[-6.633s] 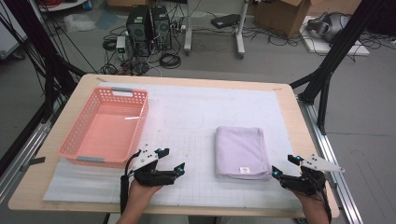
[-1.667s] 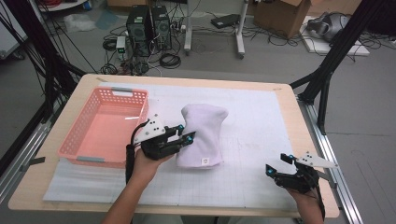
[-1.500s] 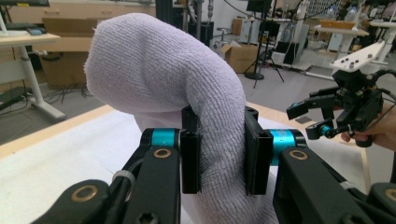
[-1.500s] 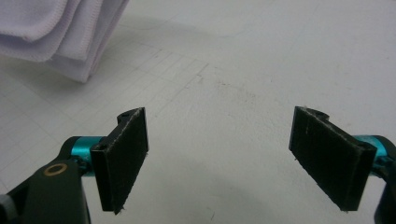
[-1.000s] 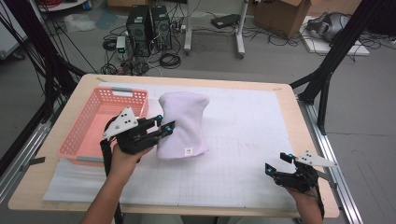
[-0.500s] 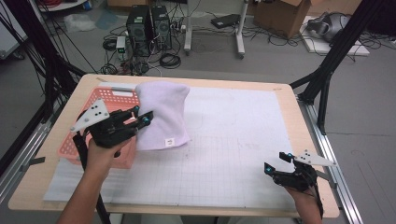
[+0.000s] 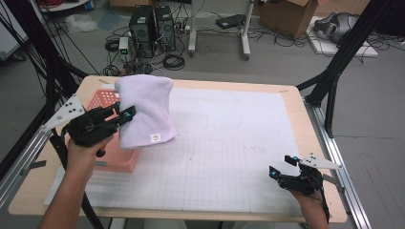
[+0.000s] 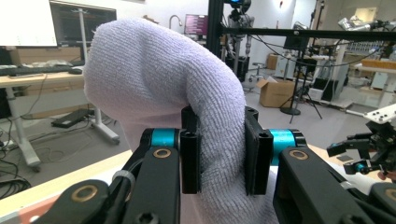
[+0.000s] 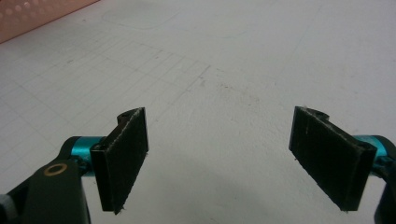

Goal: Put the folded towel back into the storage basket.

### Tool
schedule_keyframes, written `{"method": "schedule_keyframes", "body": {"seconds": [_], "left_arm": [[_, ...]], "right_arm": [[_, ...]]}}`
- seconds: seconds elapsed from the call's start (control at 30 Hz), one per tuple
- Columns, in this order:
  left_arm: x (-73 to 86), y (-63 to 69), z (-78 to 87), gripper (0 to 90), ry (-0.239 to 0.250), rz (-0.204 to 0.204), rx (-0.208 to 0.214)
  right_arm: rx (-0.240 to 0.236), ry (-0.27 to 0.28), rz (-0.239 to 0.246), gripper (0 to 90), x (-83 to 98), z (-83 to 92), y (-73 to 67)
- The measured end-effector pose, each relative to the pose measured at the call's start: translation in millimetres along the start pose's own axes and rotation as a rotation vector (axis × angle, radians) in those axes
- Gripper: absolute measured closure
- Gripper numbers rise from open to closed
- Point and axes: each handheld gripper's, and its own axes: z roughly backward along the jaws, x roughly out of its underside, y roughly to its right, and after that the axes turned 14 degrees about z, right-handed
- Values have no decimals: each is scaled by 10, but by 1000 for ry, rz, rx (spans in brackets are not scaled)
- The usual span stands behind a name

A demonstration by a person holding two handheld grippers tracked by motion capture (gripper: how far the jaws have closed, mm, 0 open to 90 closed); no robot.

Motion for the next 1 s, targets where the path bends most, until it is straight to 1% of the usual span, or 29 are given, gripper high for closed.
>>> {"method": "schedule_keyframes", "body": {"seconds": [0.07,0.1,0.2,0.3,0.47,0.5,0.53,0.73,0.87,1.0], "left_arm": [[-26,-19,34,725,5,5,0],[-40,-30,53,725,2,-2,-4],[-75,-59,104,726,5,-4,-13],[-107,-96,158,726,9,-6,-25],[-162,-169,256,726,27,6,-38],[-175,-183,275,726,25,3,-41],[-188,-197,293,726,24,2,-42],[-260,-283,414,726,26,-3,-61],[-268,-349,498,726,35,3,-71],[-257,-422,590,726,44,16,-90]], "right_arm": [[0,-1,-4,186,0,-5,-5],[-1,-2,-4,186,0,-6,-6],[0,-5,1,186,-2,-9,-7],[0,-7,-4,186,-4,-16,-14],[-2,-11,1,186,-6,-30,-21],[-2,-16,-1,186,-8,-31,-24],[0,-11,9,186,-6,-37,-19],[2,-18,7,186,-5,-38,-28],[0,-18,8,187,-8,-44,-38],[0,-23,9,187,-7,-49,-45]]}}
